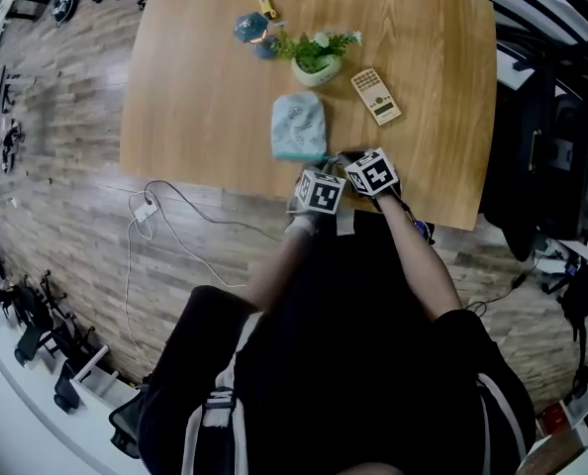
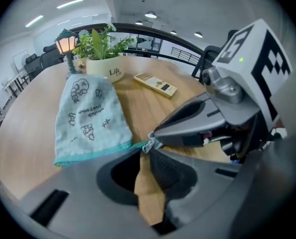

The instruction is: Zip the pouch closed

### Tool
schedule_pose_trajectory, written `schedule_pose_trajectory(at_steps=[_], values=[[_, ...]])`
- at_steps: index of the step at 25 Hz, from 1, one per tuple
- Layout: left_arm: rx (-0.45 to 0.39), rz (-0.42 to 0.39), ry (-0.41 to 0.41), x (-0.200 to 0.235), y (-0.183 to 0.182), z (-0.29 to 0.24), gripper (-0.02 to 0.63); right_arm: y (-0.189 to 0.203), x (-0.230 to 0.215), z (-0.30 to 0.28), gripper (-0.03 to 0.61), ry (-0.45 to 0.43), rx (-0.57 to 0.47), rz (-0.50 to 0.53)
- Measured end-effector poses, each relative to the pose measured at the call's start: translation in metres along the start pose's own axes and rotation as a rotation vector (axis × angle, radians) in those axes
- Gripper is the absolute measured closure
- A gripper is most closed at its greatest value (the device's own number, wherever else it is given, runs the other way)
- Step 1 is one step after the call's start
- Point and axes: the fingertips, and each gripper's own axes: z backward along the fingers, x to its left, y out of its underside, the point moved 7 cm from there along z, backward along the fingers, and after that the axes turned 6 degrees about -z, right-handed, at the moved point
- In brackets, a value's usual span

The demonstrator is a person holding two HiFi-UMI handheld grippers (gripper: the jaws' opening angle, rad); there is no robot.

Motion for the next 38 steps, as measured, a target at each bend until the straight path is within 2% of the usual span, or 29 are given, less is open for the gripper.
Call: schedule_pose_trajectory(at_steps=[9, 15, 18, 24, 29, 32, 34, 36, 38], values=[[0.030, 0.012, 0.007, 0.001, -0.004, -0.005, 0.563, 0.001, 0.000, -0.002, 0.565, 0.003, -0.002, 0.016], [0.031, 0.008, 0.007, -0.002, -0.008, -0.005, 0.567, 0.000, -0.002, -0.002, 0.566, 0.004, -0.001, -0.009], [0.033, -0.001, 0.028, -0.005, -0.006, -0.006, 0.601, 0.001, -0.001, -0.001, 0.566, -0.002, -0.002, 0.001], [0.002, 0.064, 0.050, 0.000, -0.005, -0.006, 0.612, -0.002, 0.005, 0.000, 0.566, 0.005, 0.033, 0.044], [0.009, 0.144, 0.048, 0.017, -0.004, 0.005, 0.612, -0.002, 0.004, -0.002, 0.566, 0.054, 0.084, 0.072], [-0.048, 0.216, 0.075, 0.026, -0.002, 0.013, 0.612, -0.004, 0.001, -0.002, 0.566, 0.046, 0.078, 0.041], [-0.069, 0.260, 0.041, 0.049, 0.008, 0.025, 0.612, -0.004, -0.002, -0.002, 0.566, 0.029, 0.083, 0.010], [-0.082, 0.347, -0.019, 0.089, 0.029, 0.045, 0.612, -0.004, -0.003, -0.002, 0.566, 0.026, 0.092, 0.002], [-0.077, 0.479, -0.012, 0.127, 0.054, 0.060, 0.605, -0.003, -0.002, -0.001, 0.566, 0.036, 0.093, 0.008]])
